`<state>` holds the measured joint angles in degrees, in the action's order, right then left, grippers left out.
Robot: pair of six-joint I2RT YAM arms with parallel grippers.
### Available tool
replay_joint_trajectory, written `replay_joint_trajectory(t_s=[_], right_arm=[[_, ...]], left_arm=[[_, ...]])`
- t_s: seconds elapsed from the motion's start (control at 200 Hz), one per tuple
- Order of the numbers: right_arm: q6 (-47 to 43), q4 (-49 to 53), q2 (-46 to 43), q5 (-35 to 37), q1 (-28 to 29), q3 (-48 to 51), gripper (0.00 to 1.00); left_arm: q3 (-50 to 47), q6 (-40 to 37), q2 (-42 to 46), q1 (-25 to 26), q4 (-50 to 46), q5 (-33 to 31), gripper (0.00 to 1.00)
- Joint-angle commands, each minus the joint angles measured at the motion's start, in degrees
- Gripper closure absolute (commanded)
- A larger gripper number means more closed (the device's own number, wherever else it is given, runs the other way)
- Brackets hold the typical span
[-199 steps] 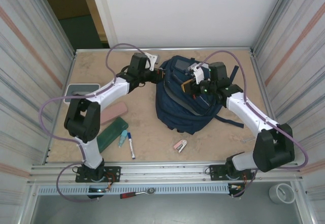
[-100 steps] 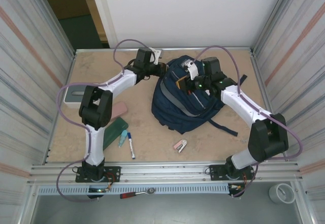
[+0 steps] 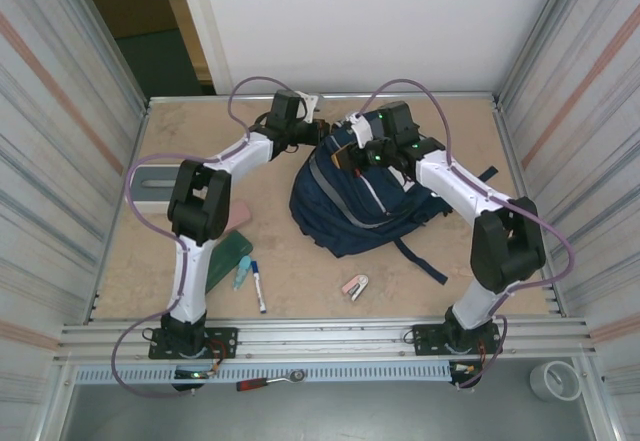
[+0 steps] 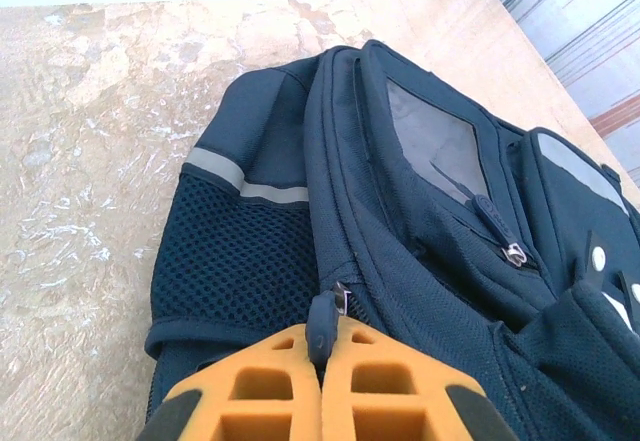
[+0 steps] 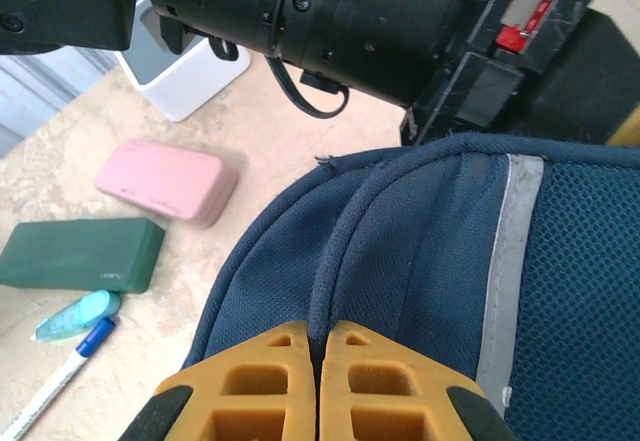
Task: Pack the student bag
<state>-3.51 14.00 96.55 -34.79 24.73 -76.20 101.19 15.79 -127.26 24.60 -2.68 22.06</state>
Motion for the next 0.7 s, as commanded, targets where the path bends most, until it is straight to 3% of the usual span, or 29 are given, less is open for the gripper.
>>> replay_joint_trajectory(t_s=[0.0,0.19,0.321,0.566,0.696], right_arm=[[-1.3,-1.2,0.1,-10.8,3.8,-4.6,1.0],[-2.0,0.2,2.0,-11.1,4.7,-6.5,1.0],[-2.9,2.0,2.0,-6.8,4.1,-7.0,1.0],[5.4,0.7,0.0,5.9,-1.5,-8.0,1.0],[13.7,0.6,0.7,4.9,-4.5,-10.6,1.0]], left_arm=[[2.7,1.2,-3.0,-0.9,2.0,-3.2,1.0],[6.0,1.2,-5.2,-1.1,0.8,-2.9,1.0],[5.0,0.6,-4.3,-1.7,0.6,-3.8,0.97],[-4.2,0.3,4.7,-6.3,3.0,-6.0,0.62],[-10.5,0.6,11.6,-9.2,4.2,-7.1,0.47]])
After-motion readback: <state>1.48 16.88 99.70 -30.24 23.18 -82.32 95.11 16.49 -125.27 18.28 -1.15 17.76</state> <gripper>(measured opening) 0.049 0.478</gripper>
